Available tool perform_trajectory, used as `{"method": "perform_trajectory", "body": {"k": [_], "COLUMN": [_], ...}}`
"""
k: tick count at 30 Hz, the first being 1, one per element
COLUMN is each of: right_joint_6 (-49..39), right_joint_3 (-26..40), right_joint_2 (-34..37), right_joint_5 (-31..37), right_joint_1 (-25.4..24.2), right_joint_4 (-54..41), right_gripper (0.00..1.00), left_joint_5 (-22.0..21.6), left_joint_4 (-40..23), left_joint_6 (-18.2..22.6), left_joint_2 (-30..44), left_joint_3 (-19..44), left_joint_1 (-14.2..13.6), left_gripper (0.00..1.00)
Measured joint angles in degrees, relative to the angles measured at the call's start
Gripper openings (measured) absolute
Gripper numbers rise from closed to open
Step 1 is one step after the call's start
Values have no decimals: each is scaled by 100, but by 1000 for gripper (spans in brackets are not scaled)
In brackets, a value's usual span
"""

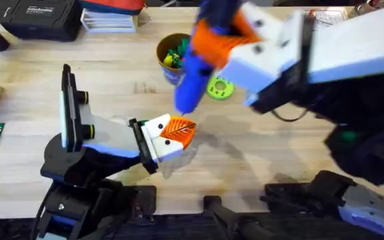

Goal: Pick up the gripper from the table and insert it into the empty holder that is missing its gripper. Then pick up a screw, insert it into the mounting hole, and use the screwdriver to tighten it. Finally, clean up the table by picking up the vegetable and placing it into the bucket.

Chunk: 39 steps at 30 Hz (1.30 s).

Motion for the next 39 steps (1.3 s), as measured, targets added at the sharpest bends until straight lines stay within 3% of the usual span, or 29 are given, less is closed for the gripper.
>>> {"method": "perform_trajectory", "body": {"k": [5, 10, 21, 39], "right_joint_6": [-408, -634, -1003, -779], "right_joint_3": [0, 0, 0, 0], "right_joint_2": [664, 1062, 1153, 1153], "right_joint_5": [-26, -38, -36, -38], "right_joint_1": [613, 848, 858, 858], "right_joint_4": [666, 1018, 1159, 1175], "right_gripper": [25, 25, 25, 25], "left_joint_5": [4, 13, 17, 17], "left_joint_4": [-2, -2, -3, -2], "left_joint_6": [2, 2, 151, 153], "left_joint_2": [0, 0, 0, 0], "left_joint_3": [0, 0, 0, 0], "left_joint_1": [0, 0, 0, 0], "left_gripper": [15, 15, 15, 15]}}
